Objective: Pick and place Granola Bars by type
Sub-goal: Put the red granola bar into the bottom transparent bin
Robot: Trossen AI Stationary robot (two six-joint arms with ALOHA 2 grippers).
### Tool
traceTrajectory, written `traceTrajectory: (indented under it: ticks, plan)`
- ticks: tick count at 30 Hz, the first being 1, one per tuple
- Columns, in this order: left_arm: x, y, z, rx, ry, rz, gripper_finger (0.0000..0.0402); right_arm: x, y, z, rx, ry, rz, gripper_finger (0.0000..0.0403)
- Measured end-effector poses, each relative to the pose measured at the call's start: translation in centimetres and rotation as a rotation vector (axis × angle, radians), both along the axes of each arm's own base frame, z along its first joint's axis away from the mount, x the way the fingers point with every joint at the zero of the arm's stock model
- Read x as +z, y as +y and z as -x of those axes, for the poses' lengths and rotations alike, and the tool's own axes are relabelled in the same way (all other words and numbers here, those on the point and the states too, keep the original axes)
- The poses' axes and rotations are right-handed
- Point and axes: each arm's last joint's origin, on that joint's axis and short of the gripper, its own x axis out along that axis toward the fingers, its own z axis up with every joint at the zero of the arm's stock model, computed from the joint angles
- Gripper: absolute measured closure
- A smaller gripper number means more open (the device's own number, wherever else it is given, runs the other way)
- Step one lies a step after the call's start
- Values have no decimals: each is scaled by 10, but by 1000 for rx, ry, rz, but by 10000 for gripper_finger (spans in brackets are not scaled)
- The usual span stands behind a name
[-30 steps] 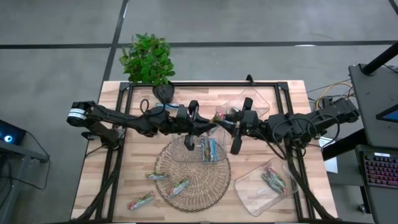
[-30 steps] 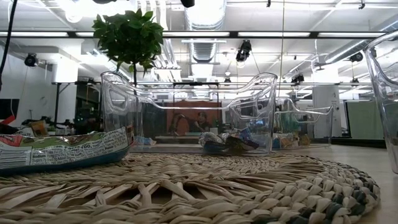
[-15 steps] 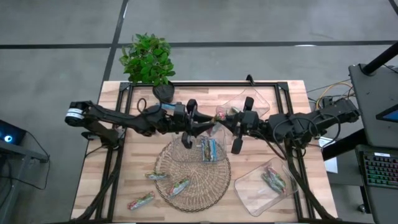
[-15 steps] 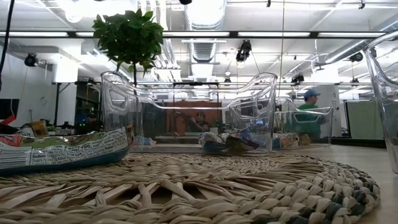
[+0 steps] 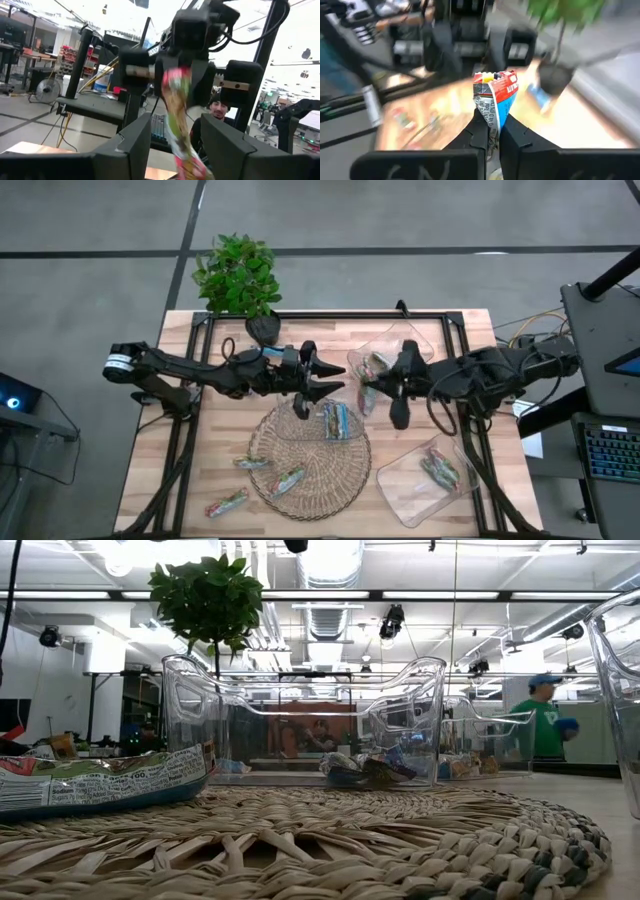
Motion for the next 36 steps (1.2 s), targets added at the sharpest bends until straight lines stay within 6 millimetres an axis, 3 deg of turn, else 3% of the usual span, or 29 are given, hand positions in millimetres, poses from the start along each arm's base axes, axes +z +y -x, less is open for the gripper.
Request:
traceTrajectory:
  ticks: [8, 13, 21, 30, 36]
  plan:
    - [0, 0, 0, 0, -1, 0, 246, -19, 13, 21, 9, 300, -467, 392]
    - [0, 0, 0, 0, 0, 0, 246, -40, 31, 32, -43, 572, -612, 392]
    - [0, 0, 0, -4, 1, -2, 246, -85, 68, 29, 7, 968, -605, 392]
    - [-1, 0, 0, -23, 8, 5, 246, -136, 96, 22, 30, 1055, -558, 392]
    - [-2, -1, -1, -34, 20, 7, 246, -170, 96, 33, -46, 1139, -515, 392]
